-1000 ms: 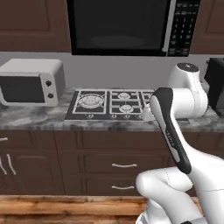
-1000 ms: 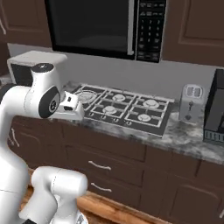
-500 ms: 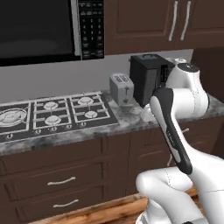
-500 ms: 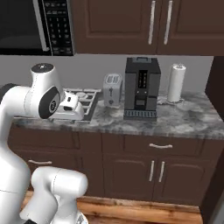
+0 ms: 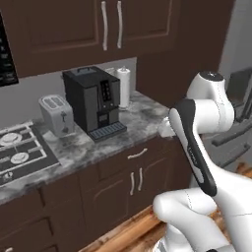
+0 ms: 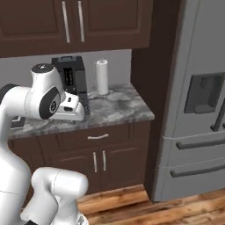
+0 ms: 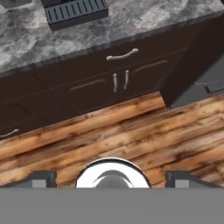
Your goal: Navigate to the dishwasher.
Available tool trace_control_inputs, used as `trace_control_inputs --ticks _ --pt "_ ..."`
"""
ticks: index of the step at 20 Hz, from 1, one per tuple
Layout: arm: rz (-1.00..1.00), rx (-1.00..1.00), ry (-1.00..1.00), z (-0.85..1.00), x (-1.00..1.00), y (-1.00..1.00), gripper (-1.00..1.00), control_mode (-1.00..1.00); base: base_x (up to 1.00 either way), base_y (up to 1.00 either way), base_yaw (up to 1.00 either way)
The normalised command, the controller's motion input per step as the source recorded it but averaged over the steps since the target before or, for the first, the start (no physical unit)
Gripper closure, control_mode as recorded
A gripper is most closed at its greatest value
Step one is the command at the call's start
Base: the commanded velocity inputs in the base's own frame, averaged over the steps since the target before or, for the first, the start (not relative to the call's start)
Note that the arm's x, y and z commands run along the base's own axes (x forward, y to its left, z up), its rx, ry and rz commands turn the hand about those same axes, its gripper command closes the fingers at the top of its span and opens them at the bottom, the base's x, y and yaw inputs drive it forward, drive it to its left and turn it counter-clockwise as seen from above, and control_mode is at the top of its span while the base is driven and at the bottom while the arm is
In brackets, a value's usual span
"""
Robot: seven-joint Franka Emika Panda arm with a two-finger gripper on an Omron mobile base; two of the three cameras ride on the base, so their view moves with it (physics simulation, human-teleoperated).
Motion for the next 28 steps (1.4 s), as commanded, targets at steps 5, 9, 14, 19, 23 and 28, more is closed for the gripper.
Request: trace_control_inputs --ticks 5,9,14,19,23,28 --pt "0.0 0.0 0.0 0.0 0.0 0.0 -1.0 1.0 0.0 -0.65 -0.55" --pt "0.0 0.0 0.0 0.0 0.0 0.0 -1.0 1.0 0.0 -0.64 -0.54" --pt "0.0 0.0 0.0 0.0 0.0 0.0 -1.0 1.0 0.0 -0.61 -0.6" --pt "0.0 0.0 0.0 0.0 0.0 0.0 -1.0 1.0 0.0 -0.4 -0.66" --pt "0.0 0.0 0.0 0.0 0.0 0.0 -1.0 1.0 -0.36 -0.32 -0.59" --pt "0.0 0.0 0.0 0.0 0.0 0.0 -1.0 1.0 -0.8 -0.41 -0.5"
